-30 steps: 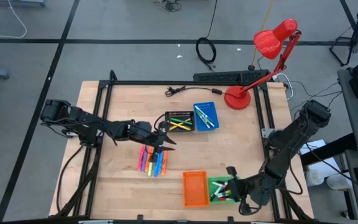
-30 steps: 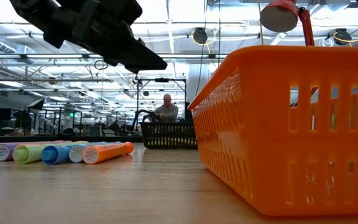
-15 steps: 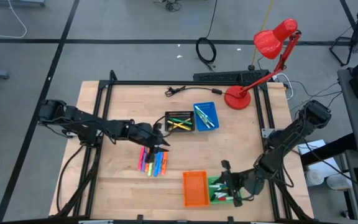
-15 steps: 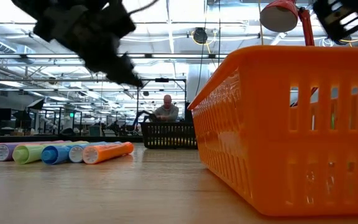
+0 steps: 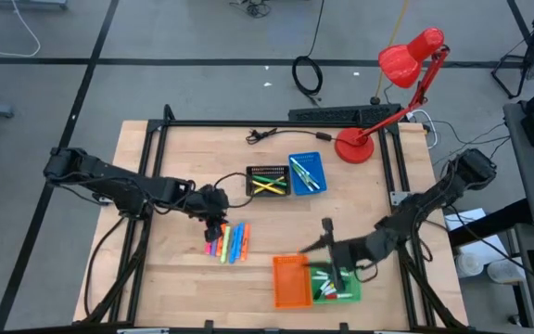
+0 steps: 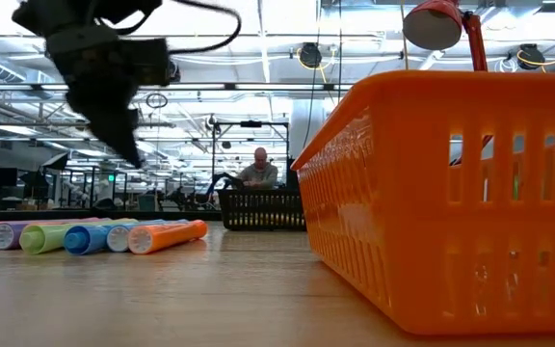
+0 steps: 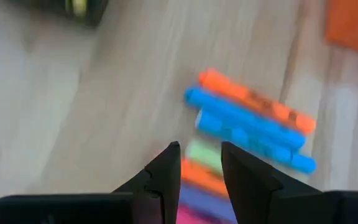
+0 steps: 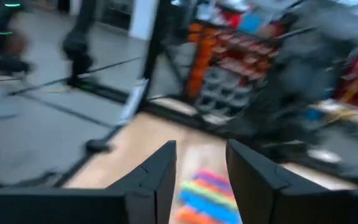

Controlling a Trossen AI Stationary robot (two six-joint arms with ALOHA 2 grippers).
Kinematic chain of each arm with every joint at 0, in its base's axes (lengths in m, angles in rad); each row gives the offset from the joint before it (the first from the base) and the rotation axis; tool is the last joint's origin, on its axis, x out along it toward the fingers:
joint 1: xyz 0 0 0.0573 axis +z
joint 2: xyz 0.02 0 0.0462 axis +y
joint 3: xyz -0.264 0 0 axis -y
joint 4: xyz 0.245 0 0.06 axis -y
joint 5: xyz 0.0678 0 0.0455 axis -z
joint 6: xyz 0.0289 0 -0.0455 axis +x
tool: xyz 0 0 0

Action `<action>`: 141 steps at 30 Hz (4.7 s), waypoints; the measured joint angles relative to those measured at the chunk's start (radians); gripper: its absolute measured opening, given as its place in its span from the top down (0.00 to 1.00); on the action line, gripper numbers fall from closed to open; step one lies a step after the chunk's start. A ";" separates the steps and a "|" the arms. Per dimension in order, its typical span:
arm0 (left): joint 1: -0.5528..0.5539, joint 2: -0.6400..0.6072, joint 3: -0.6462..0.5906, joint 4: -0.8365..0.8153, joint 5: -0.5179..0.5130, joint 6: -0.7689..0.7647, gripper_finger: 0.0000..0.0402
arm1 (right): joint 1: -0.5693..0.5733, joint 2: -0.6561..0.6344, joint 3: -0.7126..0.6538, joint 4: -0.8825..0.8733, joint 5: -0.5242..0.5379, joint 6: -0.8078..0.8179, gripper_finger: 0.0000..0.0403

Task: Pick & Place Markers
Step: Put the pink highlighter pen into the orange bin

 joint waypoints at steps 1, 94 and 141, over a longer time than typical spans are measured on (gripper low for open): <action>-0.011 0.000 -0.001 -0.022 0.000 -0.048 0.70 | -0.013 -0.019 0.000 0.001 0.015 -0.028 0.68; -0.342 0.495 0.285 1.145 -0.424 0.492 0.85 | -0.141 0.200 0.000 0.338 -0.135 0.249 0.40; -0.346 0.392 0.302 0.807 -0.381 0.295 0.41 | -0.094 0.190 0.001 0.336 -0.381 0.339 0.89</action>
